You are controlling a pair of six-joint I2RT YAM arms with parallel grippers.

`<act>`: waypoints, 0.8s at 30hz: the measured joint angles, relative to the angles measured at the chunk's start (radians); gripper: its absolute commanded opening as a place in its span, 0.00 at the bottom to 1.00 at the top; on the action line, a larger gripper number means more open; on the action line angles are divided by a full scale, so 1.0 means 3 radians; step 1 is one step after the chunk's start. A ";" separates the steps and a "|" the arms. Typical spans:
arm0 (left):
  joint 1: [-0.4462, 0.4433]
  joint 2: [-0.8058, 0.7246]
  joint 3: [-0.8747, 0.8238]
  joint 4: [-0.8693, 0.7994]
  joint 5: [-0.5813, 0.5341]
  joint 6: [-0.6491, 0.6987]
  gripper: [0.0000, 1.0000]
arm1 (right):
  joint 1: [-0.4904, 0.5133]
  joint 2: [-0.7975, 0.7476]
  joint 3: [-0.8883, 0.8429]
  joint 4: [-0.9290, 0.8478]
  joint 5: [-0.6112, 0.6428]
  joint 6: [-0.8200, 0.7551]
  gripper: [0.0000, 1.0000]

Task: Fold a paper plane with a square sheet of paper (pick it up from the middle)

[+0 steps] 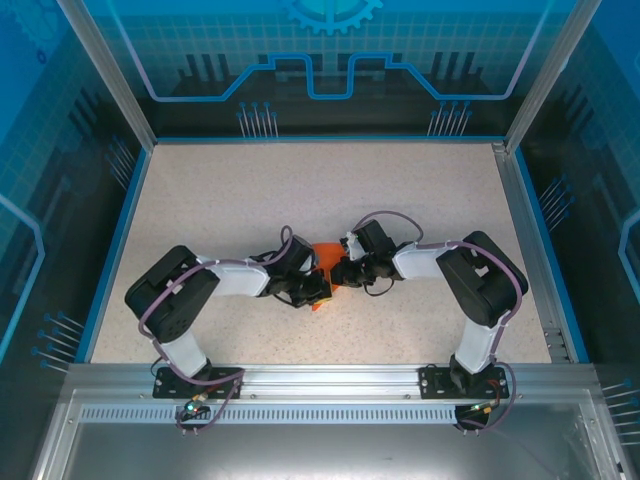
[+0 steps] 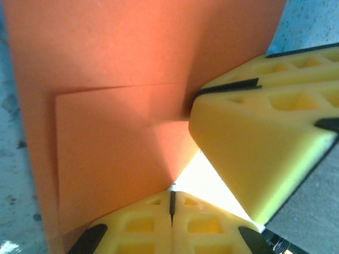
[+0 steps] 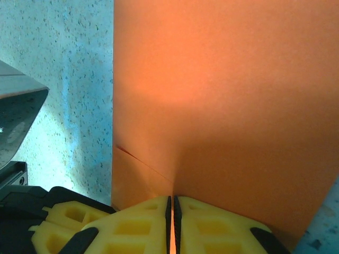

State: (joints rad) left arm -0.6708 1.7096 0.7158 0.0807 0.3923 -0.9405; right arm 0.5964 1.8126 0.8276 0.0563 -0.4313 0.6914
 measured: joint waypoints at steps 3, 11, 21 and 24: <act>-0.0022 -0.0053 -0.0066 0.0055 -0.0064 -0.0001 0.05 | 0.0001 0.0000 0.0008 -0.0014 0.0001 0.0000 0.14; -0.0031 -0.0268 -0.0289 0.0078 -0.0125 -0.0013 0.05 | 0.0001 0.0000 0.0013 -0.0025 0.0003 -0.0001 0.14; 0.0103 -0.0537 -0.0631 0.0187 -0.0033 -0.0113 0.04 | 0.0001 0.0000 0.0019 -0.0039 0.0003 -0.0013 0.14; 0.0111 -0.0586 -0.0684 0.0192 -0.0033 -0.0120 0.04 | 0.0001 0.0000 0.0023 -0.0047 0.0004 -0.0014 0.14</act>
State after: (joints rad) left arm -0.6376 1.5337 0.5106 0.1383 0.3824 -0.9764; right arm 0.5968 1.8126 0.8345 0.0422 -0.4301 0.6872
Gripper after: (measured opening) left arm 0.047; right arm 0.137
